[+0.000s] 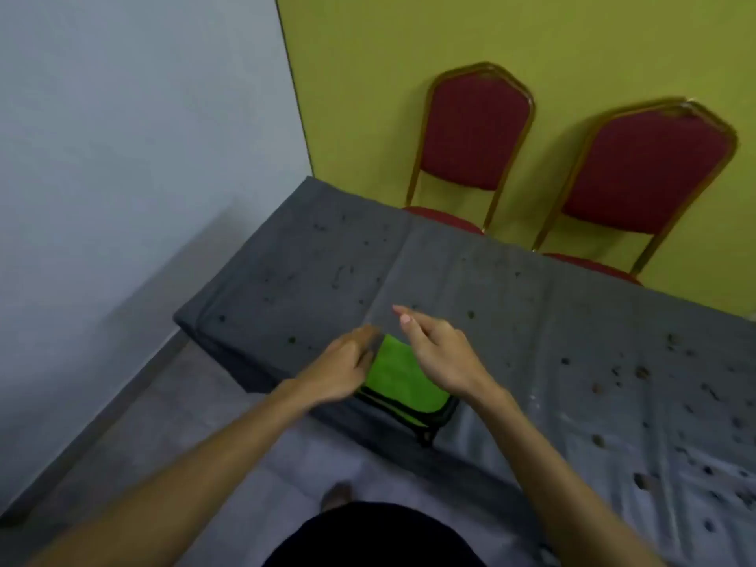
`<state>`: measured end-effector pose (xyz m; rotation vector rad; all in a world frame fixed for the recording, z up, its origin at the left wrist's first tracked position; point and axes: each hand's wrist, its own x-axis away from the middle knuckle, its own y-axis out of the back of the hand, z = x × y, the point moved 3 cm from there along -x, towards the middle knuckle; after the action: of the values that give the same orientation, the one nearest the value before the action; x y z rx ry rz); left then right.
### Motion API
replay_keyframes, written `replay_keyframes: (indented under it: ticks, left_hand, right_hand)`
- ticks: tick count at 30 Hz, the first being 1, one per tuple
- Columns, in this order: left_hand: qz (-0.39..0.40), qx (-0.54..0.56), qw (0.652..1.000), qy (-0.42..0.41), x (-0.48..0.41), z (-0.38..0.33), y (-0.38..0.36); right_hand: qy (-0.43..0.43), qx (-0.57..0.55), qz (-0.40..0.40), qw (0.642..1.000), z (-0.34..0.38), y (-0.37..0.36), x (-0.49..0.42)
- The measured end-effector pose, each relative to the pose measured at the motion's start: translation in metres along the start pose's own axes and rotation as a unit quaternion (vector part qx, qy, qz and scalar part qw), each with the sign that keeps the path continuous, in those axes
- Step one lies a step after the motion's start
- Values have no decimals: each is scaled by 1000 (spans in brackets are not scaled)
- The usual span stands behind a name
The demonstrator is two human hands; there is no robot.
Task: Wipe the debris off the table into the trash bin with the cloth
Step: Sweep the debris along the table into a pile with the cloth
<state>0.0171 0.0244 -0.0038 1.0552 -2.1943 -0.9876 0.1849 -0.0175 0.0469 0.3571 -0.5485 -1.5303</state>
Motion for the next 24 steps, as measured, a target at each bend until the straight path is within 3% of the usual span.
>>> replay_keyframes:
  ticks: [2,4,6,10,13,17,24]
  left_hand:
    - [-9,-54,997,47,14,18,-18]
    - [31,-113,988,101,34,42,-45]
    - [59,-153,980,116,45,56,-65]
    - [20,-178,977,116,50,58,-81]
    - [15,-155,980,121,48,60,-86]
    - [9,-136,983,125,46,62,-87]
    - [-3,-118,984,133,47,63,-90]
  right_hand:
    - [8,59,48,997,-15,-23,3]
    - [9,137,109,985,-46,-47,7]
    - [8,210,138,968,-72,-57,4]
    - [30,329,151,932,-103,-71,5]
    - [64,360,118,923,-118,-87,10]
    - [42,366,60,928,-125,-98,8]
    - [61,361,18,930,-137,-78,-26]
